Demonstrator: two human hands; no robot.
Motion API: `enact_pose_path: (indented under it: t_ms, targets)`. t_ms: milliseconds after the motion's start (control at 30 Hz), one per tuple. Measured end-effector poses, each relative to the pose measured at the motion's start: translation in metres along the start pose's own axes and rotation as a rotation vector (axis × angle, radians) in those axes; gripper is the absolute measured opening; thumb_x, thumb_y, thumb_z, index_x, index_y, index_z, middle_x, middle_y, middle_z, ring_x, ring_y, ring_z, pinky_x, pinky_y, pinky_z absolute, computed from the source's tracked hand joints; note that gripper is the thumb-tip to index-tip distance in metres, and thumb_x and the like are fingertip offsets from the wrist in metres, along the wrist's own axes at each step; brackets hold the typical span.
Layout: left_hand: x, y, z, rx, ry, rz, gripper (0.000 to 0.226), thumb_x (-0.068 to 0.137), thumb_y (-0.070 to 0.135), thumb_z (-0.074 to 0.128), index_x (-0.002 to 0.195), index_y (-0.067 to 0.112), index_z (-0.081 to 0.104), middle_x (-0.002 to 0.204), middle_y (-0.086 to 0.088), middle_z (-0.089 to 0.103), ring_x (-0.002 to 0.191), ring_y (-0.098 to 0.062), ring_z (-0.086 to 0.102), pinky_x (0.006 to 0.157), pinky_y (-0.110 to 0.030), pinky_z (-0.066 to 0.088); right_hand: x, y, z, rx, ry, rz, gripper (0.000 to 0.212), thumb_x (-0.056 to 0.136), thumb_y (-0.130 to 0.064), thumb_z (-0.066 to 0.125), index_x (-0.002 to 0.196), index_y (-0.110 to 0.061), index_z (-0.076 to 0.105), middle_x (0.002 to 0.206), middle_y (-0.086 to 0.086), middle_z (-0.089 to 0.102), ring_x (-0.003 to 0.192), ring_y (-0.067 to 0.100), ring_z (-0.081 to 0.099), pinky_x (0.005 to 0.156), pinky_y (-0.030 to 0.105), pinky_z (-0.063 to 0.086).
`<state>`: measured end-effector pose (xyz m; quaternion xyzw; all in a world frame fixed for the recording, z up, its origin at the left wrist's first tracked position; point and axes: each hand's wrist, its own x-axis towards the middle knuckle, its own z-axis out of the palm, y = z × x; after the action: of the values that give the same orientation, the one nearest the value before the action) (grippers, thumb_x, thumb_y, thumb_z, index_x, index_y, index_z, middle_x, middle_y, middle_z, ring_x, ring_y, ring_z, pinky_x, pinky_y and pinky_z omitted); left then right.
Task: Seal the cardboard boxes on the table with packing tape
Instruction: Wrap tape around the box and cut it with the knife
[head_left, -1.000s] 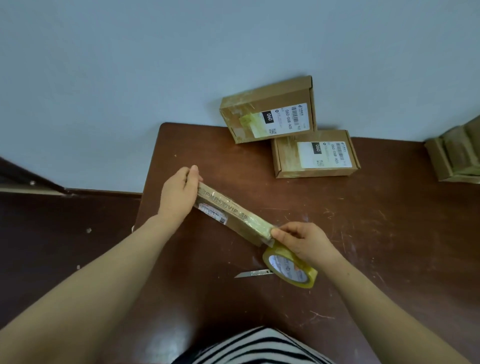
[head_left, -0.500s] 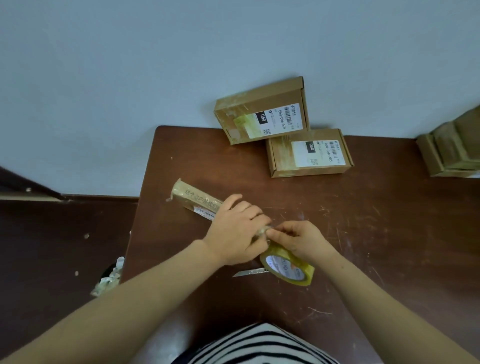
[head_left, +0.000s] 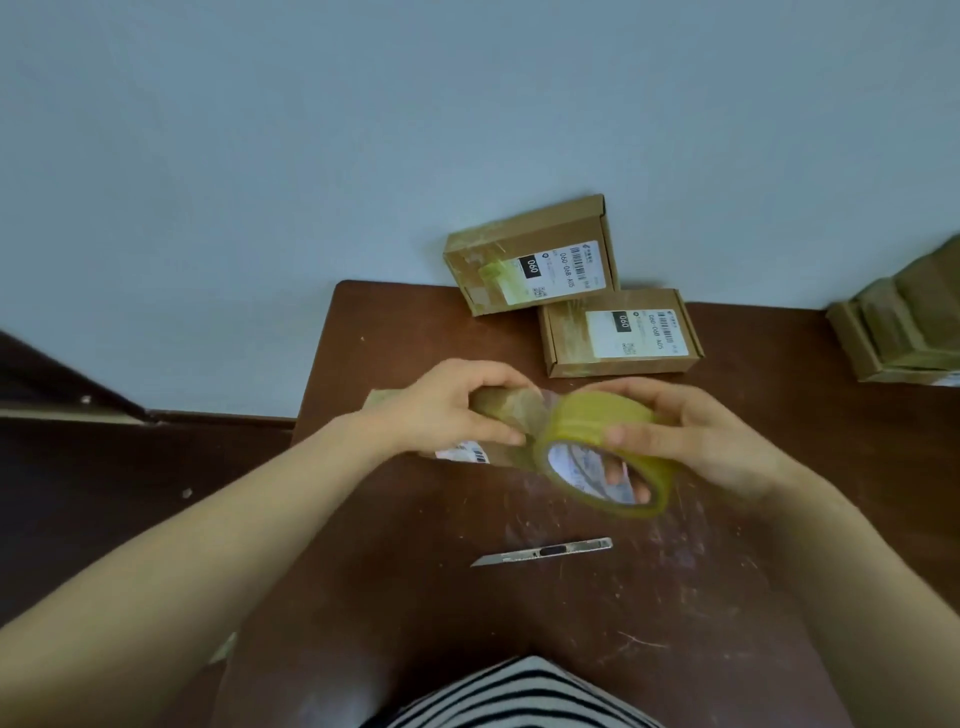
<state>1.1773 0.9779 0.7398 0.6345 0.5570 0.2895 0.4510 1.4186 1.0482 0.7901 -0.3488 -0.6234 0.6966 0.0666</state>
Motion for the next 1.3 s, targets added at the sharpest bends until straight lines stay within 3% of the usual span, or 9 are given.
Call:
enact_pose_path:
  t_ms: [133,233,467,600,700,800,1000,1100,1300]
  targets:
    - [-0.020,0.000,-0.009,-0.473,0.105,-0.082,0.043,0.064,0.007,0.077,0.104,0.016,0.065,0.096,0.004,0.072,0.090,-0.012,0.067,0.079,-0.026,0.054,0.004,-0.036,0.011,0.177,-0.013,-0.183,0.044,0.071,-0.025,0.074,0.113,-0.014,0.067,0.091,0.004,0.073,0.075,0.013,0.070,0.064,0.022,0.054]
    - [-0.027,0.003,-0.010,-0.437,0.177,-0.074,0.038,0.070,-0.002,0.074,0.102,0.015,0.060,0.091,0.008,0.069,0.087,-0.009,0.064,0.077,-0.023,0.051,0.021,-0.056,0.032,0.178,0.030,-0.194,0.045,0.073,-0.023,0.070,0.113,-0.004,0.064,0.075,0.002,0.072,0.063,0.011,0.067,0.058,0.020,0.052]
    - [-0.035,0.006,-0.006,-0.969,0.428,-0.115,0.056,0.087,0.042,0.045,0.112,-0.004,0.063,0.104,-0.026,0.063,0.097,-0.033,0.061,0.093,-0.045,0.048,0.050,-0.090,0.074,-0.010,0.040,-0.131,0.032,0.081,-0.031,0.071,0.100,-0.005,0.072,0.060,0.003,0.066,0.044,0.008,0.058,0.050,0.021,0.048]
    - [-0.025,-0.006,0.001,-0.921,0.968,-0.297,0.029,0.083,0.035,0.056,0.077,0.009,0.068,0.072,-0.012,0.058,0.077,-0.030,0.055,0.079,-0.047,0.046,0.054,-0.095,0.097,-0.056,-0.004,-0.132,0.024,0.086,-0.029,0.068,0.101,-0.011,0.071,0.072,0.007,0.070,0.060,0.012,0.065,0.063,0.025,0.053]
    - [-0.027,-0.011,-0.006,-1.001,1.049,-0.335,0.021,0.076,0.029,0.055,0.082,0.009,0.056,0.088,-0.018,0.056,0.088,-0.032,0.052,0.091,-0.054,0.045,0.051,-0.095,0.106,-0.061,-0.008,-0.164,0.020,0.089,-0.016,0.066,0.105,-0.027,0.069,0.090,0.005,0.074,0.080,0.027,0.068,0.067,0.026,0.057]
    - [-0.027,-0.019,-0.014,-0.964,1.192,-0.354,0.031,0.084,0.020,0.060,0.055,0.016,0.050,0.060,-0.007,0.047,0.059,-0.021,0.045,0.064,-0.034,0.040,0.038,-0.094,0.103,-0.161,0.038,-0.241,0.022,0.089,-0.018,0.066,0.095,-0.038,0.072,0.080,0.001,0.073,0.067,0.031,0.067,0.053,0.019,0.054]
    - [-0.016,-0.022,-0.014,-0.849,1.162,-0.314,0.043,0.085,0.016,0.056,0.042,0.018,0.056,0.046,0.002,0.049,0.042,-0.011,0.043,0.048,-0.020,0.038,0.015,-0.073,0.091,-0.341,0.210,-0.142,0.015,0.087,-0.031,0.066,0.101,-0.037,0.068,0.074,-0.010,0.072,0.059,0.022,0.069,0.048,0.014,0.049]
    - [-0.016,-0.029,-0.018,-0.838,1.172,-0.332,0.045,0.085,0.016,0.055,0.040,0.017,0.059,0.048,0.001,0.051,0.043,-0.010,0.045,0.047,-0.017,0.039,0.014,-0.063,0.085,-0.665,0.276,-0.081,0.018,0.087,-0.046,0.059,0.105,-0.044,0.058,0.085,-0.016,0.067,0.053,0.013,0.067,0.063,0.024,0.054]
    - [-0.015,-0.035,-0.020,-0.856,1.162,-0.349,0.055,0.088,0.016,0.056,0.033,0.021,0.057,0.038,0.011,0.047,0.036,-0.003,0.046,0.040,-0.012,0.036,0.023,-0.035,0.083,-0.700,0.280,0.088,0.022,0.089,-0.053,0.054,0.096,-0.035,0.064,0.070,-0.007,0.069,0.045,0.012,0.064,0.068,0.039,0.058]
